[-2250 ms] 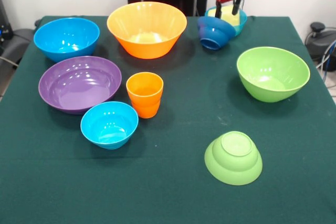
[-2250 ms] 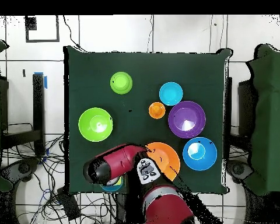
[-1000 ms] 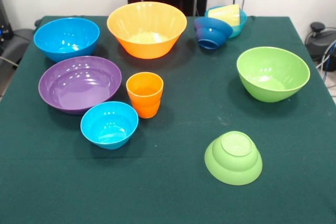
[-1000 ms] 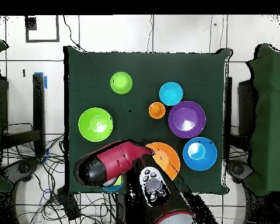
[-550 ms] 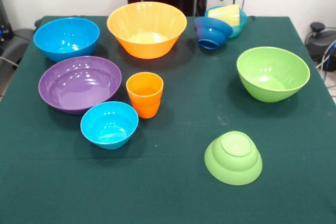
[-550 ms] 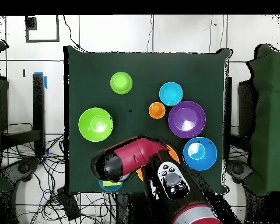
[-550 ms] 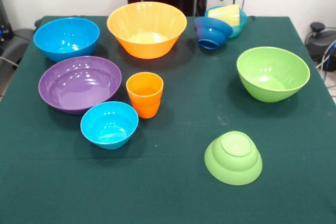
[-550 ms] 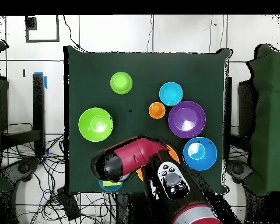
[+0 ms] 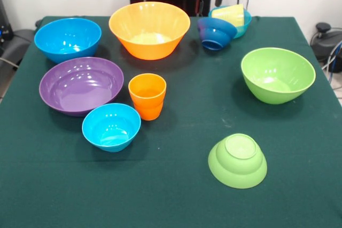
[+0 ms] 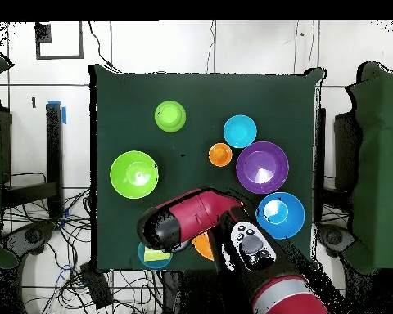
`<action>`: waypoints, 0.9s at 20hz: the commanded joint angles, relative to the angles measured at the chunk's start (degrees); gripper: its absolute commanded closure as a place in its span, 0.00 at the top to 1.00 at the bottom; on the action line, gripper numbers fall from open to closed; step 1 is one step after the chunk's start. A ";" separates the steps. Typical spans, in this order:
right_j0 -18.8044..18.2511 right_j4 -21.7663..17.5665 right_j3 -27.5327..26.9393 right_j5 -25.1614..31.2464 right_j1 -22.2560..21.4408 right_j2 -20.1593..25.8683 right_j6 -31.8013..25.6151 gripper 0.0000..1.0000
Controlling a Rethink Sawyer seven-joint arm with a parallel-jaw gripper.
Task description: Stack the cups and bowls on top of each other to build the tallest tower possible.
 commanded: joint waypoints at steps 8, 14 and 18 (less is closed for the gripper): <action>-1.59 -2.90 -4.28 5.37 4.23 4.66 -9.73 1.00; -2.24 -3.07 -5.35 6.24 5.12 4.98 -10.28 1.00; -2.71 -3.56 -5.86 6.56 5.45 5.27 -10.71 1.00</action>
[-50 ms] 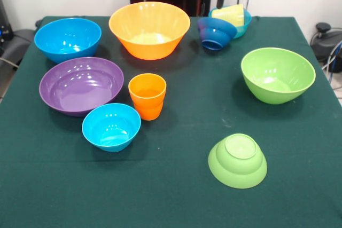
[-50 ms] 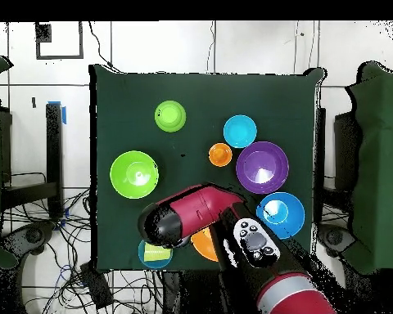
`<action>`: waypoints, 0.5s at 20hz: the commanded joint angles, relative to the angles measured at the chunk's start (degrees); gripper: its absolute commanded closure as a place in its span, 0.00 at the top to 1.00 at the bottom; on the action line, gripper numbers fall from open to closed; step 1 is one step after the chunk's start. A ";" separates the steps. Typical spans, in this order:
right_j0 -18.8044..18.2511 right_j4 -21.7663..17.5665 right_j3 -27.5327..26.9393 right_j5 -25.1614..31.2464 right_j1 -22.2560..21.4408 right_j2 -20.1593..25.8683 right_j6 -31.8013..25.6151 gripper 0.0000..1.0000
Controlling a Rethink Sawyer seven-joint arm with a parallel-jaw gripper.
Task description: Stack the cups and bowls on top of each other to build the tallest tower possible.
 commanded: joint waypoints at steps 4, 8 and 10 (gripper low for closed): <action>-1.12 -3.83 -4.45 5.44 5.57 3.59 -10.38 1.00; -1.50 -3.66 -4.52 6.35 5.55 4.16 -10.68 1.00; -1.72 -3.47 -4.66 7.01 5.51 4.53 -10.87 1.00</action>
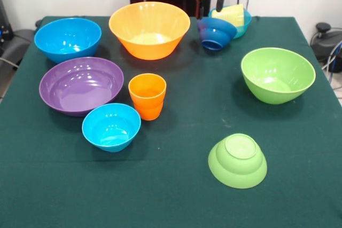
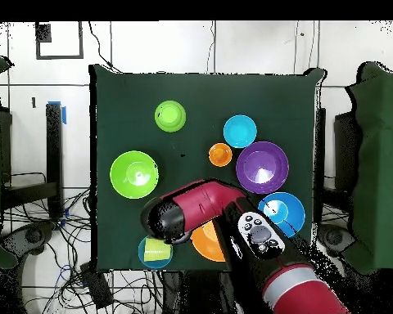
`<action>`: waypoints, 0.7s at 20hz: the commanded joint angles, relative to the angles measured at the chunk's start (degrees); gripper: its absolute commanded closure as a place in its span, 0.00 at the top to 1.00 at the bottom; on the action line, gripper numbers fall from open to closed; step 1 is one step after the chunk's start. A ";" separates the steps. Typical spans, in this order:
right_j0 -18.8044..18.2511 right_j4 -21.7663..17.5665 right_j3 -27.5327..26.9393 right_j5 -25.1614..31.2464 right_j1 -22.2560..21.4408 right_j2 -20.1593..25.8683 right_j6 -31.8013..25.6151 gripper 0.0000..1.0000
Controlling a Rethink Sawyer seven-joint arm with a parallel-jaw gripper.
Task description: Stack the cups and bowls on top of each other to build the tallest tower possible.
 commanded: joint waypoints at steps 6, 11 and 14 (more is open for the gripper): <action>-0.88 -4.38 -3.64 6.28 2.30 3.37 -10.78 1.00; -1.85 -4.94 -3.48 6.01 0.99 3.10 -10.82 1.00; -2.32 -4.80 -3.34 6.57 -0.09 3.10 -11.09 1.00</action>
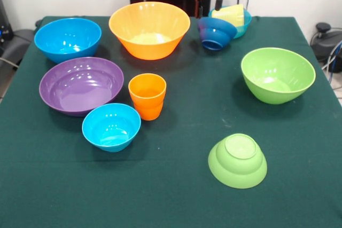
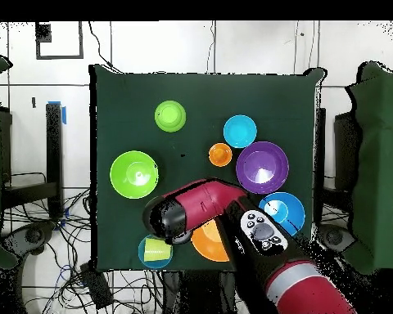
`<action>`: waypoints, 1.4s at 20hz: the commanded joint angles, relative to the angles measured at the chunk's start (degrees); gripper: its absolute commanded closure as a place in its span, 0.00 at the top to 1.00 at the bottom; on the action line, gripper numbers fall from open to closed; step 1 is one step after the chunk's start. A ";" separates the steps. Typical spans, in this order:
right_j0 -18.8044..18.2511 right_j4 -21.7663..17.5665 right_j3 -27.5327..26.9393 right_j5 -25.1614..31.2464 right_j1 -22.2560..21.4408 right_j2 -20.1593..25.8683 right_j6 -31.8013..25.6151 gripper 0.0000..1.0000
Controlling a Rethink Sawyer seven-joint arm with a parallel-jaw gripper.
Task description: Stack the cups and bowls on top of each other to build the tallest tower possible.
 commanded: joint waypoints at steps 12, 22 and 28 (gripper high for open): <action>-2.51 -4.37 -5.16 7.77 -1.54 3.30 -13.37 1.00; -3.71 -6.79 -8.59 8.08 2.31 4.38 -15.20 1.00; -3.55 -8.24 -10.59 8.12 4.78 4.70 -15.35 1.00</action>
